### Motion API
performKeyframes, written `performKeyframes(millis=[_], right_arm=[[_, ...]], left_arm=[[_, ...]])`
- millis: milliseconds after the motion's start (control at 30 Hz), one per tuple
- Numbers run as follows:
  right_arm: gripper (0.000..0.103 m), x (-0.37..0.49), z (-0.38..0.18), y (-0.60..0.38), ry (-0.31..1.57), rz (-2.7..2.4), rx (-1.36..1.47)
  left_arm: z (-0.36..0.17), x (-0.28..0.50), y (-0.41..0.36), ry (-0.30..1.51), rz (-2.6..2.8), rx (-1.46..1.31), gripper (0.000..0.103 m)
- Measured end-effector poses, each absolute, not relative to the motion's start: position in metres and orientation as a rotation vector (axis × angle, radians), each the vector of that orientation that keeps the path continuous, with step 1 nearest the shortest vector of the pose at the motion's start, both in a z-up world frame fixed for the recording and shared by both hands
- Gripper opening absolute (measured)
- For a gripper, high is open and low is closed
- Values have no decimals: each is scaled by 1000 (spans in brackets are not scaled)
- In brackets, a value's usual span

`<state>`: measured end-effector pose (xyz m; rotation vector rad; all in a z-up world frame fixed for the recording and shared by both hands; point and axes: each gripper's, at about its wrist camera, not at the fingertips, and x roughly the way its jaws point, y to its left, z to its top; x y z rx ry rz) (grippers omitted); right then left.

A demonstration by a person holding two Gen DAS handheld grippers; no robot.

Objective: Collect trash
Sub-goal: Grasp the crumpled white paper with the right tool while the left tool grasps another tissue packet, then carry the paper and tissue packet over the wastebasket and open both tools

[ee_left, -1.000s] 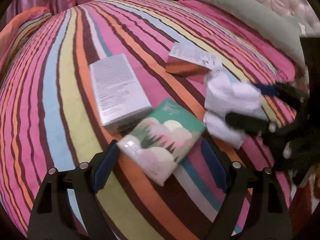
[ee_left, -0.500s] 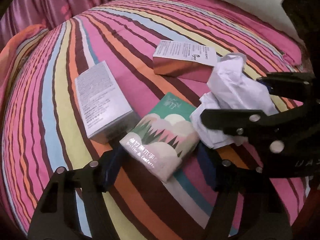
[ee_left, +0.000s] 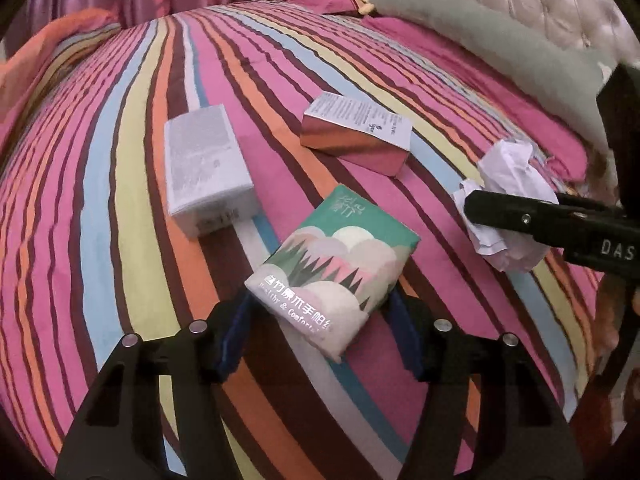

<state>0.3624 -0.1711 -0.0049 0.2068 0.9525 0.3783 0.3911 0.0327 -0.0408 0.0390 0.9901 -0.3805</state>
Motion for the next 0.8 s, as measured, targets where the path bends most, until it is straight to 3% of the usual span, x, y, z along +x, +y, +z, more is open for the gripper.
performKeyframes(millis=[433, 800], right_arm=[[51, 306, 4, -192, 947, 377, 275], [51, 227, 19, -201, 937, 405, 307]], left_arm=[[-2, 313, 42, 932, -386, -41, 60], [21, 199, 31, 894, -388, -23, 60]])
